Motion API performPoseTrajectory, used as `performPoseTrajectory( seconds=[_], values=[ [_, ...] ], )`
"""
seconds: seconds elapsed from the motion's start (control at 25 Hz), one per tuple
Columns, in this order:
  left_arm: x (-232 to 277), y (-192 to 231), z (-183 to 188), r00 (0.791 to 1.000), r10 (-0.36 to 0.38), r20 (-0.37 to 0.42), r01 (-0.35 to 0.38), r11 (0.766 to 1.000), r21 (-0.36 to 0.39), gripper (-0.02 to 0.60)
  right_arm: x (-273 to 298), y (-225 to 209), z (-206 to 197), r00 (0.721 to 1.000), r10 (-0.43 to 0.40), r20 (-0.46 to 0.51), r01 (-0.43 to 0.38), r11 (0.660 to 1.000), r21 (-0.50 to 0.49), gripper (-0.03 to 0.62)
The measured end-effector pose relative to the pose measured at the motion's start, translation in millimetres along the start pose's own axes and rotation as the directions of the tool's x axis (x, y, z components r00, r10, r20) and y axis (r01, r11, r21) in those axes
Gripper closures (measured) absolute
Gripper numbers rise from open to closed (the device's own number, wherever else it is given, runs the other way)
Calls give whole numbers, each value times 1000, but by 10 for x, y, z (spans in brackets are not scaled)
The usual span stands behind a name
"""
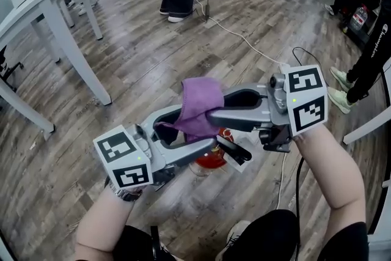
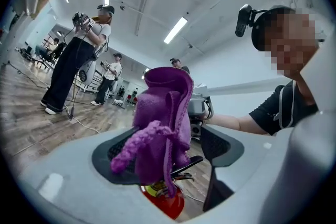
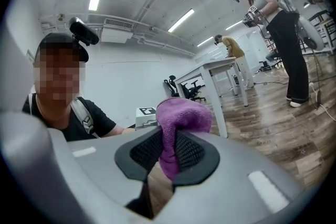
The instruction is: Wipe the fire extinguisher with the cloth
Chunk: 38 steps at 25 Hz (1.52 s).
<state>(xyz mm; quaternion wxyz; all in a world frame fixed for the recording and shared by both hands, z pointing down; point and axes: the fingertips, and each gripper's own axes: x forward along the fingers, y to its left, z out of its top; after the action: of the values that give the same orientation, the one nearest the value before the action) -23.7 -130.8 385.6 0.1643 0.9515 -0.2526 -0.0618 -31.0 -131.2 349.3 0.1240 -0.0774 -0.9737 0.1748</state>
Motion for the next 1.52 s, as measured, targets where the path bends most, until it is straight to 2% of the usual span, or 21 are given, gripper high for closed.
performPoseTrajectory(
  seconds=[0.12,0.2,0.24,0.28,0.48,0.56,0.64,0.72,0.84,1.0,1.08,1.16,1.28,1.36,1.52],
  values=[
    [-12,-28,-20,1000,-20,-16,20,1000,-21,230,61,59,-44,1000,13,-3,-13,1000,6,534],
    [-33,-74,-34,998,-51,-32,49,998,-46,361,95,97,-53,1000,25,-2,-25,1000,12,533],
    [-44,-95,-32,997,-63,-37,61,996,-59,454,105,107,-49,1000,26,-2,-26,1000,13,533],
    [-51,-117,-30,996,-75,-41,72,995,-70,482,112,114,-44,1000,27,-4,-27,1000,15,531],
    [-107,-220,-55,992,-106,-64,98,989,-110,499,30,152,-61,999,31,-16,-31,999,13,508],
    [-159,-285,-91,989,-118,-86,107,987,-118,499,-166,89,12,999,10,36,-11,1000,16,502],
    [-209,-387,-201,982,-141,-124,125,984,-124,499,-469,-77,146,990,-55,133,51,998,36,547],
    [-248,-551,-381,967,-195,-162,172,974,-146,499,-783,-288,241,966,-144,214,136,989,50,590],
    [-297,-822,-741,926,-305,-223,263,944,-199,497,-1133,-553,242,931,-249,266,238,969,72,591],
    [-358,-1016,-1252,864,-409,-293,342,905,-255,497,-1327,-761,62,909,-322,265,304,946,108,591],
    [-354,-1013,-1490,849,-433,-301,346,888,-301,497,-1330,-822,-19,908,-340,244,324,940,106,591],
    [-296,-922,-1741,858,-413,-306,306,889,-342,497,-1311,-844,-51,912,-341,227,328,940,92,591],
    [-199,-713,-2199,889,-324,-324,186,901,-392,498,-1284,-869,-120,914,-334,229,320,942,99,591],
    [-113,-628,-2475,907,-279,-317,130,899,-419,499,-1285,-913,-219,912,-337,233,318,941,114,591],
    [106,-538,-2711,945,-229,-233,105,889,-445,499,-1284,-991,-447,913,-341,222,315,938,148,591]
  ],
)
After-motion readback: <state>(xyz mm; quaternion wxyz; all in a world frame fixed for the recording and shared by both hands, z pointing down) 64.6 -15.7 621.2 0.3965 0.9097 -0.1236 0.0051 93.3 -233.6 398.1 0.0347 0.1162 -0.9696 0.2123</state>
